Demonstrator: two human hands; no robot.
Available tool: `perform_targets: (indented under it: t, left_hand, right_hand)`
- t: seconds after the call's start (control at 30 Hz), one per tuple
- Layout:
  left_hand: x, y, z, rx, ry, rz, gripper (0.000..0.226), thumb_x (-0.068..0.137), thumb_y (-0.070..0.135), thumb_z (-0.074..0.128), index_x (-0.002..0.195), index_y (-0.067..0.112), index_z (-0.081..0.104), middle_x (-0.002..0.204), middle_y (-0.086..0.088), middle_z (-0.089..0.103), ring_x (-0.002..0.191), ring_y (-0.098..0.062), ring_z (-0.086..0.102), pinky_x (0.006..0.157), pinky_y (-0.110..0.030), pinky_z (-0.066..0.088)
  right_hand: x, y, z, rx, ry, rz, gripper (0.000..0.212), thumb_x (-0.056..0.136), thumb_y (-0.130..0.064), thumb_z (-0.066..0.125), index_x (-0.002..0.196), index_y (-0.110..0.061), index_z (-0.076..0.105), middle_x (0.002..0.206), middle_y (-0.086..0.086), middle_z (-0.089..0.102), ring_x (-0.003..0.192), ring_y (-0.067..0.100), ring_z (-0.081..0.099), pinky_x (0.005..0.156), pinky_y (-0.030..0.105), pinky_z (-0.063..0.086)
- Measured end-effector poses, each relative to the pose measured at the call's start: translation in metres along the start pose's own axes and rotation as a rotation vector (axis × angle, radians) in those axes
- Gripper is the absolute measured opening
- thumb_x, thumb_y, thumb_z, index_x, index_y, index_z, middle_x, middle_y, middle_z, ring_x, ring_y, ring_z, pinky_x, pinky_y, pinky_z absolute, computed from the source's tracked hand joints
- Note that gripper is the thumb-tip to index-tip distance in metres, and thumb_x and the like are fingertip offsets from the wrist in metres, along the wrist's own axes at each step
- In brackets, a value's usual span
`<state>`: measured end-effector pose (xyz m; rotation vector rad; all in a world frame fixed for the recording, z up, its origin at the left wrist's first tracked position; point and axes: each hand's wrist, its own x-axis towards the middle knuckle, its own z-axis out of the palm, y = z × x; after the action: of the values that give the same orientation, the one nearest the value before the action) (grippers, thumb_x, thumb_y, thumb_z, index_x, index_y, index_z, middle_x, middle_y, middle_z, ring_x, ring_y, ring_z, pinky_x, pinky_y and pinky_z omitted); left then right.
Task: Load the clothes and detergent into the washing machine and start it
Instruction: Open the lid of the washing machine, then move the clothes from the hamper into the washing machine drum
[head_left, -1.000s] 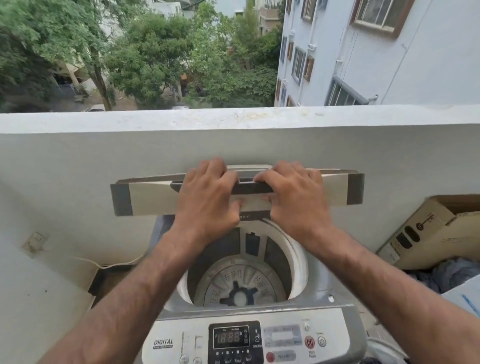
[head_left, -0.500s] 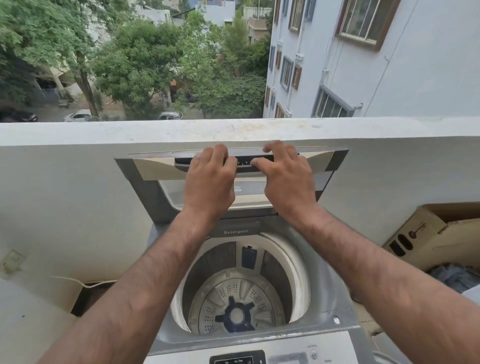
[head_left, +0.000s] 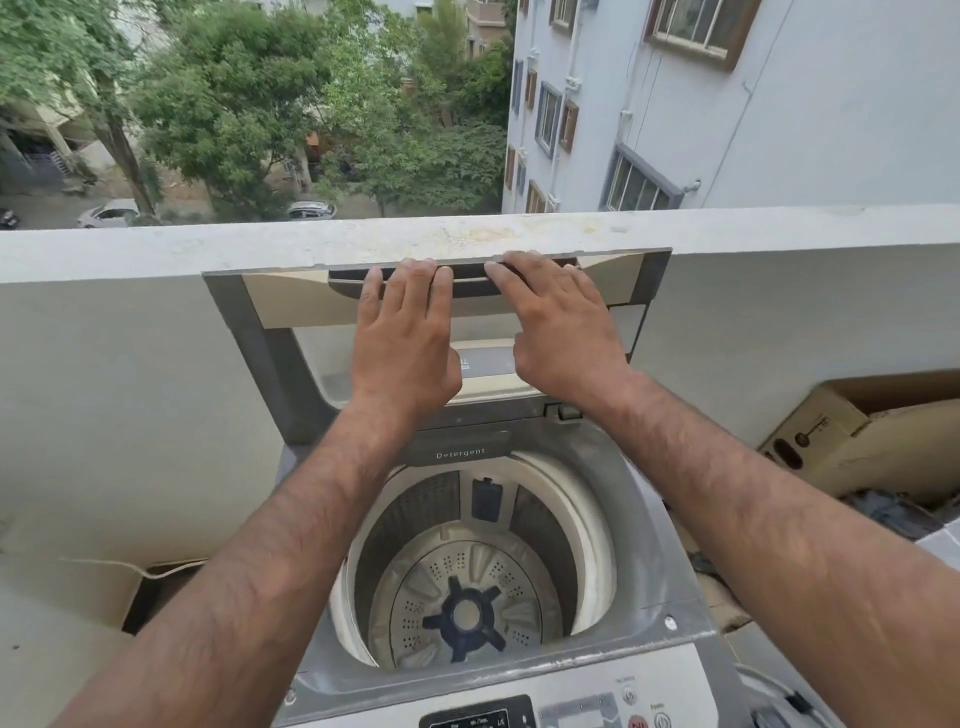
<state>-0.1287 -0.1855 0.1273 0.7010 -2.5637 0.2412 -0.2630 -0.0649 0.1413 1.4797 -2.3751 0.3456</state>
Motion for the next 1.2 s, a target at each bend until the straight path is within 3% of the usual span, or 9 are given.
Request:
perform_targets:
  t: [0.3, 0.53, 0.63, 0.8, 0.9, 1.0, 1.2]
  left_hand:
    - [-0.006, 0.019, -0.014, -0.106, 0.034, -0.008, 0.075, 0.082, 0.015, 0.055, 0.153, -0.003, 0.039, 0.161, -0.022, 0.039, 0.153, -0.036, 0.034, 0.130, -0.048, 0.018]
    - [-0.018, 0.066, -0.019, -0.224, 0.017, 0.095, 0.076, 0.084, 0.017, 0.052, 0.156, -0.001, 0.037, 0.167, -0.019, 0.032, 0.157, -0.032, 0.026, 0.131, -0.044, 0.016]
    - [-0.026, 0.101, -0.016, -0.280, -0.037, 0.173, 0.078, 0.085, 0.030, 0.036, 0.157, -0.001, 0.035, 0.167, -0.020, 0.032, 0.157, -0.033, 0.026, 0.130, -0.041, 0.012]
    - [-0.038, 0.173, -0.006, -0.324, -0.139, 0.331, 0.078, 0.089, 0.017, 0.056, 0.160, 0.000, 0.030, 0.168, -0.020, 0.030, 0.158, -0.032, 0.024, 0.130, -0.041, 0.010]
    - [-0.048, 0.222, 0.000, -0.353, -0.198, 0.416, 0.078, 0.088, 0.021, 0.049, 0.160, 0.000, 0.030, 0.168, -0.019, 0.030, 0.158, -0.031, 0.024, 0.130, -0.042, 0.012]
    - [-0.060, 0.279, 0.003, -0.390, -0.255, 0.512, 0.085, 0.081, 0.032, 0.030, 0.160, 0.000, 0.031, 0.168, -0.019, 0.031, 0.158, -0.031, 0.026, 0.130, -0.042, 0.014]
    - [-0.099, 0.389, 0.016, -0.428, -0.349, 0.667, 0.083, 0.082, 0.034, 0.032, 0.158, 0.001, 0.036, 0.166, -0.018, 0.035, 0.156, -0.032, 0.030, 0.129, -0.043, 0.018]
  right_hand:
    - [-0.011, -0.008, -0.013, 0.027, -0.093, 0.075, 0.086, 0.090, -0.015, 0.057, 0.166, -0.030, 0.018, 0.175, -0.003, 0.015, 0.162, 0.018, 0.010, 0.129, 0.050, 0.012]
    - [-0.060, 0.003, -0.027, 0.085, -0.070, 0.171, 0.083, 0.093, -0.024, 0.060, 0.166, -0.031, 0.021, 0.175, -0.002, 0.015, 0.162, 0.020, 0.013, 0.129, 0.051, 0.014]
    - [-0.089, 0.022, -0.035, 0.096, -0.092, 0.240, 0.080, 0.094, -0.033, 0.057, 0.165, -0.029, 0.022, 0.175, -0.001, 0.016, 0.161, 0.020, 0.014, 0.129, 0.050, 0.013]
    - [-0.149, 0.068, -0.042, 0.087, -0.135, 0.411, 0.080, 0.092, -0.028, 0.058, 0.164, -0.026, 0.024, 0.175, -0.001, 0.018, 0.160, 0.020, 0.017, 0.128, 0.051, 0.015]
    - [-0.192, 0.098, -0.048, 0.084, -0.165, 0.522, 0.082, 0.092, -0.022, 0.059, 0.165, -0.026, 0.022, 0.175, -0.002, 0.014, 0.161, 0.019, 0.016, 0.129, 0.051, 0.014]
    - [-0.241, 0.129, -0.056, 0.076, -0.182, 0.631, 0.083, 0.091, -0.021, 0.060, 0.165, -0.024, 0.022, 0.175, -0.001, 0.014, 0.160, 0.019, 0.017, 0.129, 0.051, 0.015]
    - [-0.345, 0.191, -0.065, 0.076, -0.199, 0.777, 0.083, 0.091, -0.026, 0.064, 0.164, -0.023, 0.025, 0.175, -0.001, 0.016, 0.159, 0.019, 0.019, 0.128, 0.049, 0.019]
